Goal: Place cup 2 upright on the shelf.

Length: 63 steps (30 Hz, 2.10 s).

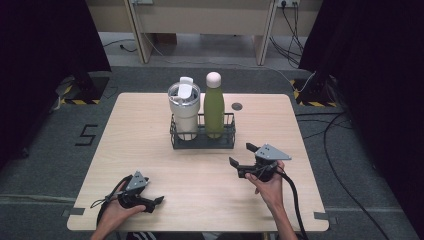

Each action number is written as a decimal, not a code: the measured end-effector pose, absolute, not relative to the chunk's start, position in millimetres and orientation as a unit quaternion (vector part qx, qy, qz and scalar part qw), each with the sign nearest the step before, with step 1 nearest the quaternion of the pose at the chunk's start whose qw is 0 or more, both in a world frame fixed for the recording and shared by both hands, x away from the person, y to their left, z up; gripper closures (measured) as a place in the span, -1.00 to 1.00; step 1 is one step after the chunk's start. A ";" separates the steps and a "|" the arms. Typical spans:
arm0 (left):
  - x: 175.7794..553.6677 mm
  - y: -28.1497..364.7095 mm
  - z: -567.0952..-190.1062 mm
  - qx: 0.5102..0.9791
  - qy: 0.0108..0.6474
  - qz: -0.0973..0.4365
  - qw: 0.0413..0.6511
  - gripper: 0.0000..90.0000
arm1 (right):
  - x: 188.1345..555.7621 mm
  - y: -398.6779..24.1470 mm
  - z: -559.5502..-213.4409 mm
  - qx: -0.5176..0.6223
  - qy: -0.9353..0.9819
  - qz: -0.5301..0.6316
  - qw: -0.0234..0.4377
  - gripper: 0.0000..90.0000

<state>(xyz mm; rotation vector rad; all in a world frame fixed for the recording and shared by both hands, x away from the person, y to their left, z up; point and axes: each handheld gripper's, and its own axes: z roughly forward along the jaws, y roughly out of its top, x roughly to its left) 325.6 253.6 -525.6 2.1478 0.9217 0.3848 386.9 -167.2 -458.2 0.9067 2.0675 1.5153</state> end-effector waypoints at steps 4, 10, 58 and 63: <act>325.6 253.6 -525.6 0.840 0.361 0.150 0.377 -0.85 | 382.6 -169.2 -461.3 0.329 0.747 0.540 0.206 -0.67; 325.6 253.6 -525.6 0.840 0.361 0.151 0.377 -0.85 | 376.9 -169.1 -466.0 0.326 0.754 0.533 0.204 -0.67; 325.6 253.5 -525.7 0.839 0.361 0.151 0.378 -0.85 | 338.7 -186.6 -501.6 0.346 0.778 0.494 0.178 -0.67; 325.6 253.6 -525.6 0.840 0.361 0.150 0.377 -0.85 | 335.4 -188.6 -505.3 0.350 0.782 0.485 0.175 -0.66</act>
